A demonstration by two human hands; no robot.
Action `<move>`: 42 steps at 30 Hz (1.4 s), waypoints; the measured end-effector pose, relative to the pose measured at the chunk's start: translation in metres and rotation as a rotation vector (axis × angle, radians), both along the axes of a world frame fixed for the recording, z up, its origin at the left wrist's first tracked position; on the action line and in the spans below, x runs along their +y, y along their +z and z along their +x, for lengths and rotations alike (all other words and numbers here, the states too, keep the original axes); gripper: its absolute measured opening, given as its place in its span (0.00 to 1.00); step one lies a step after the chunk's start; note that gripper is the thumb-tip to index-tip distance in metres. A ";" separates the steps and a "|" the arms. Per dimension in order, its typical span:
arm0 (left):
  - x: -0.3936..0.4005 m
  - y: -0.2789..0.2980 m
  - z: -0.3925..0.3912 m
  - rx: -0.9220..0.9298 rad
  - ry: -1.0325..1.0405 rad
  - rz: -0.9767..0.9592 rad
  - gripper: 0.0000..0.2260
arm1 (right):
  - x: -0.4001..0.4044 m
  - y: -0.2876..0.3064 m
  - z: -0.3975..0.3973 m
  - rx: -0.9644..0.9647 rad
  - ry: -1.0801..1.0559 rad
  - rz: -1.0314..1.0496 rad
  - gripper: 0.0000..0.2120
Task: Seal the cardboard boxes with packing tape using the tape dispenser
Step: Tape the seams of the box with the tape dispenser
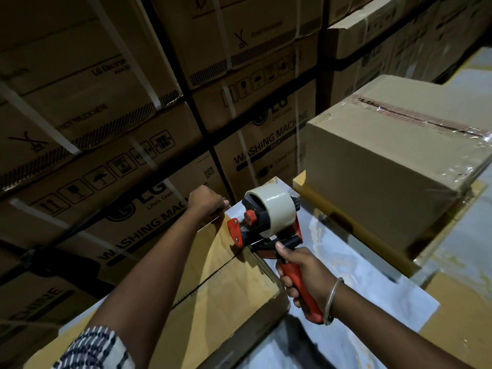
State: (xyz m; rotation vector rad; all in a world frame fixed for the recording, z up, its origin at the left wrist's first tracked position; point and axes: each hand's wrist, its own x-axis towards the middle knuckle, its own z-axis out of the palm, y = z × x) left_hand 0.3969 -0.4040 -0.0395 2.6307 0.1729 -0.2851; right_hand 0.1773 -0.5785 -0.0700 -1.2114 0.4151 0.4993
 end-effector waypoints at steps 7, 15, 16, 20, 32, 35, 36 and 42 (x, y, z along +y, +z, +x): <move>-0.002 -0.004 0.001 0.008 0.017 0.024 0.10 | 0.006 0.000 0.003 0.020 0.006 -0.002 0.26; 0.012 -0.016 0.004 0.023 0.010 -0.082 0.07 | 0.004 -0.002 0.003 0.067 0.013 0.003 0.26; 0.013 -0.017 0.004 0.017 0.010 -0.099 0.07 | 0.005 -0.003 0.003 0.064 0.013 0.000 0.26; 0.013 -0.019 0.009 0.000 0.041 -0.186 0.04 | 0.005 -0.003 0.004 0.056 0.013 -0.009 0.27; 0.008 -0.026 0.014 0.033 0.146 -0.236 0.05 | 0.002 -0.001 0.007 0.073 0.018 0.000 0.27; 0.009 -0.027 0.018 0.014 0.155 -0.232 0.05 | 0.002 -0.001 0.007 0.077 0.013 0.007 0.27; 0.009 -0.028 0.017 0.019 0.151 -0.227 0.05 | 0.002 -0.001 0.007 0.073 0.013 0.010 0.27; 0.010 -0.033 0.017 0.051 0.168 -0.262 0.05 | 0.001 -0.002 0.007 0.060 0.013 0.016 0.26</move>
